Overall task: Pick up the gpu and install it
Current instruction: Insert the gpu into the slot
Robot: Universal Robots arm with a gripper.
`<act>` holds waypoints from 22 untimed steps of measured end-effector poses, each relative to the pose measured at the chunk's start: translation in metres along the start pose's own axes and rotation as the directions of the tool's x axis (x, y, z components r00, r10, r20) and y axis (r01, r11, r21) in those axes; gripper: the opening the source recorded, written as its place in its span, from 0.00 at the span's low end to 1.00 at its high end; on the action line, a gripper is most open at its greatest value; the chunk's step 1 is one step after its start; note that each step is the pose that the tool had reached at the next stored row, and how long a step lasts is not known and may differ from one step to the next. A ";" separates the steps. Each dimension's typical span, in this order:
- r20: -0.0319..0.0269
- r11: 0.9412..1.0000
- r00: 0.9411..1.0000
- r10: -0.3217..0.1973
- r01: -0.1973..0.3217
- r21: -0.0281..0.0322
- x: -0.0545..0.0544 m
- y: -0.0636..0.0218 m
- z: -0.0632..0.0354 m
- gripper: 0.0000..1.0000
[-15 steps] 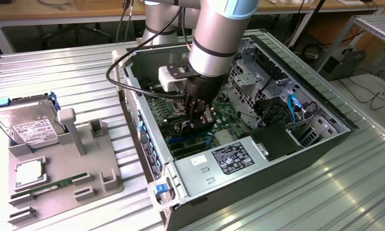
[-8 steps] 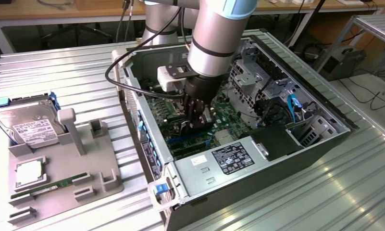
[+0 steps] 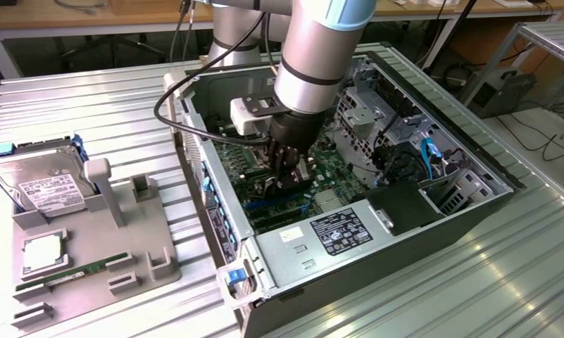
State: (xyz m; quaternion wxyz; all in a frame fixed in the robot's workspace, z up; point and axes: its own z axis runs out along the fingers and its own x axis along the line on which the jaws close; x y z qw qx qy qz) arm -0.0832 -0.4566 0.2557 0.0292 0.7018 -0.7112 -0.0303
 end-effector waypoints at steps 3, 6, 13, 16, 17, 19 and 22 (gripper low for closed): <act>0.000 1.000 1.000 0.000 0.000 -0.002 0.000 -0.0001 0.0008 0.26; 0.000 1.000 1.000 0.000 0.000 -0.005 0.000 -0.0001 0.0019 0.26; 0.000 1.000 1.000 0.000 0.000 -0.007 -0.001 -0.0002 0.0029 0.26; 0.001 1.000 1.000 0.000 0.000 -0.006 -0.003 -0.0001 0.0028 0.26; 0.000 1.000 1.000 -0.001 0.001 -0.007 -0.003 -0.0001 0.0025 0.26; 0.000 1.000 1.000 -0.001 0.001 -0.007 -0.003 -0.0001 0.0024 0.26; 0.000 1.000 1.000 -0.001 0.001 -0.007 -0.003 -0.0002 0.0027 0.26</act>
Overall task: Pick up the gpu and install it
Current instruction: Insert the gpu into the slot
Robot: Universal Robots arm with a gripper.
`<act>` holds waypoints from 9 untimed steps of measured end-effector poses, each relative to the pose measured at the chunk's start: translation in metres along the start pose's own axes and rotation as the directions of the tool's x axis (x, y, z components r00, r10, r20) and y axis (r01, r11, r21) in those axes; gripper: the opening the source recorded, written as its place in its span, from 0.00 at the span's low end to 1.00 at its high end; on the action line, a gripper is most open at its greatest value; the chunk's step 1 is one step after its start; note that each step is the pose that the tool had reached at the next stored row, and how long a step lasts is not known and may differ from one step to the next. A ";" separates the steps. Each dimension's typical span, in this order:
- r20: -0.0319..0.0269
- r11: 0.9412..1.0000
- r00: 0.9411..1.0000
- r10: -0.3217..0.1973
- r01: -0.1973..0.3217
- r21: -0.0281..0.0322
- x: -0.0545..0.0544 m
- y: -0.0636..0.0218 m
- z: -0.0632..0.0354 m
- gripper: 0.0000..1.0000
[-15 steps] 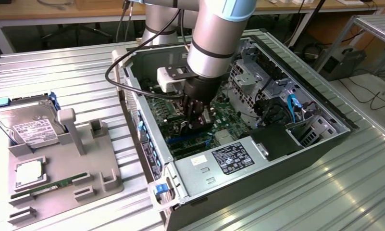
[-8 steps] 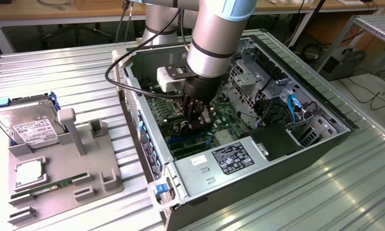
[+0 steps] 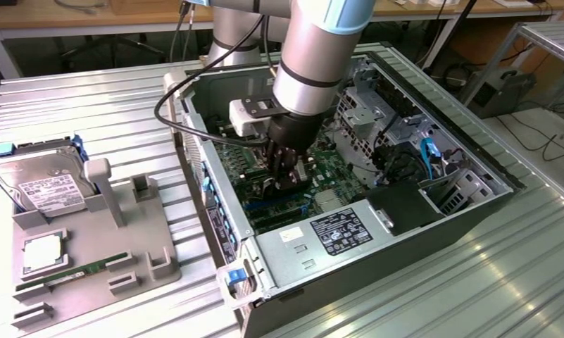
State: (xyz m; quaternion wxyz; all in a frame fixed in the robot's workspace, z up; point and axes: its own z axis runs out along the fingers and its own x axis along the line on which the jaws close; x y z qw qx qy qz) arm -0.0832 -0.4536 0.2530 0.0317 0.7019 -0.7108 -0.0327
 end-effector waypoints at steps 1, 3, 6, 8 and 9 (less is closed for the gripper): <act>0.000 1.000 1.000 0.000 0.000 0.000 0.000 0.0000 0.0003 0.26; 0.000 1.000 1.000 0.000 0.000 0.000 0.000 -0.0001 0.0012 0.26; 0.000 1.000 1.000 0.000 0.000 0.000 0.000 -0.0002 0.0017 0.26; 0.000 1.000 1.000 0.000 0.000 0.000 0.000 -0.0002 0.0019 0.26; 0.000 1.000 1.000 0.000 0.000 0.000 0.000 -0.0002 0.0020 0.27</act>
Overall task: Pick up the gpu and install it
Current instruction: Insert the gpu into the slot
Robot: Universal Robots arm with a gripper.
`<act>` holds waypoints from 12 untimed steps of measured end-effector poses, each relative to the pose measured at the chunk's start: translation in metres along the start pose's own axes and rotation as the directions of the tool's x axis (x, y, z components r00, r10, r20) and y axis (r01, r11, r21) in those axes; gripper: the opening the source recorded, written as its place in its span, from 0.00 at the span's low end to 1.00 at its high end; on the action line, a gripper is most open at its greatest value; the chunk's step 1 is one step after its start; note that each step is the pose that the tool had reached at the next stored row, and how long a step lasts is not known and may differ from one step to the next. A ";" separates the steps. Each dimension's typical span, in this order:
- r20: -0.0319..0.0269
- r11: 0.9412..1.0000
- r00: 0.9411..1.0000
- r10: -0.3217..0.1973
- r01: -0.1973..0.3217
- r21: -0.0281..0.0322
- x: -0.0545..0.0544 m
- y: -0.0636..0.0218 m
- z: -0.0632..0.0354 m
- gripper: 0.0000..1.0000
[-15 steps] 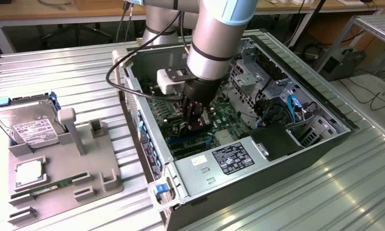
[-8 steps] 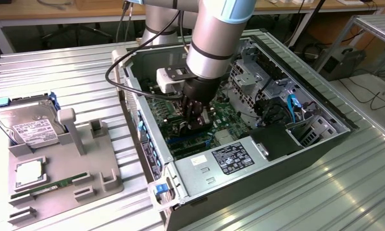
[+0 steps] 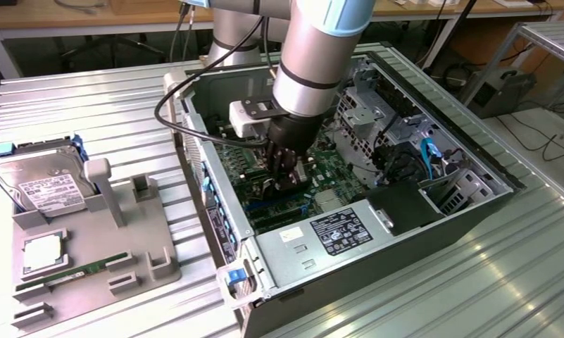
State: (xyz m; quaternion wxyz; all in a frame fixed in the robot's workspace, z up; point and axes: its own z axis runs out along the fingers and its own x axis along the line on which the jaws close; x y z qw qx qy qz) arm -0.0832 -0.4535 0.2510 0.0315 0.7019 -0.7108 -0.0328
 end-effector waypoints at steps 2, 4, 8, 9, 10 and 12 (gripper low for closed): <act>0.000 1.000 1.000 0.000 0.000 0.000 0.000 0.0001 -0.0003 0.34; 0.000 1.000 1.000 0.000 0.000 0.000 0.000 0.0004 -0.0044 0.34; 0.000 1.000 1.000 0.000 0.000 0.000 0.000 0.0013 -0.0144 0.34; 0.000 1.000 1.000 0.000 0.000 0.000 0.000 0.0014 -0.0162 0.34; 0.000 1.000 1.000 0.000 0.000 0.000 0.000 0.0016 -0.0183 0.34; 0.000 1.000 1.000 0.000 0.000 0.000 0.000 0.0020 -0.0221 0.33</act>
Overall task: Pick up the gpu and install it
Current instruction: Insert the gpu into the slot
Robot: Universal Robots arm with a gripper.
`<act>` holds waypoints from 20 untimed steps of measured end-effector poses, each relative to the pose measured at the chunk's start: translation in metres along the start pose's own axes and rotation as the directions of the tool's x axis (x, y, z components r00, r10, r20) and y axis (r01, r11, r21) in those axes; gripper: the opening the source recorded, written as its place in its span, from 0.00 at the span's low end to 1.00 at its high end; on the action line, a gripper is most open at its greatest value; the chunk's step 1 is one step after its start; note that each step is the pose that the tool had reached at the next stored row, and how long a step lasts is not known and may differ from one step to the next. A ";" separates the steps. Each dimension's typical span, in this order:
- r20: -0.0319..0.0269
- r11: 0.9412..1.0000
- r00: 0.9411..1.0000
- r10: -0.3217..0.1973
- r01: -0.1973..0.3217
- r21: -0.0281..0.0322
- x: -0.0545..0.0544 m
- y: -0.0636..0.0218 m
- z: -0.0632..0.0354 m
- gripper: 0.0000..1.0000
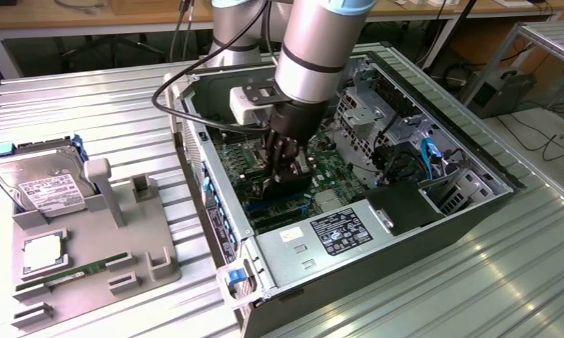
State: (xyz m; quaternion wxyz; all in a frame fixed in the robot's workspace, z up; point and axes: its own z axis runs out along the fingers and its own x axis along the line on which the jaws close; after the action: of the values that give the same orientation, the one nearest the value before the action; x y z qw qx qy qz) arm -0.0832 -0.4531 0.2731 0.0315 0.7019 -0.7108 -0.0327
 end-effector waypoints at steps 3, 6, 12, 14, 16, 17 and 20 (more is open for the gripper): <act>0.000 1.000 1.000 0.000 0.000 0.000 0.000 0.0005 -0.0059 0.24; 0.000 1.000 1.000 0.000 0.000 0.000 0.000 0.0008 -0.0085 0.24; 0.000 1.000 1.000 -0.001 0.001 0.008 -0.002 0.0022 -0.0087 0.24; 0.000 1.000 1.000 -0.006 0.006 0.013 -0.005 0.0022 -0.0087 0.24; -0.001 1.000 1.000 -0.011 0.011 0.023 -0.009 0.0025 -0.0087 0.24; -0.001 1.000 1.000 -0.012 0.012 0.027 -0.010 0.0031 -0.0086 0.24; -0.001 0.999 1.000 -0.012 0.012 0.041 -0.010 0.0071 -0.0060 0.24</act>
State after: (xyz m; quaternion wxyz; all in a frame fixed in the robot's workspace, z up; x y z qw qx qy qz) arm -0.0896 -0.4429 0.2797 0.0172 0.7067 -0.7071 -0.0182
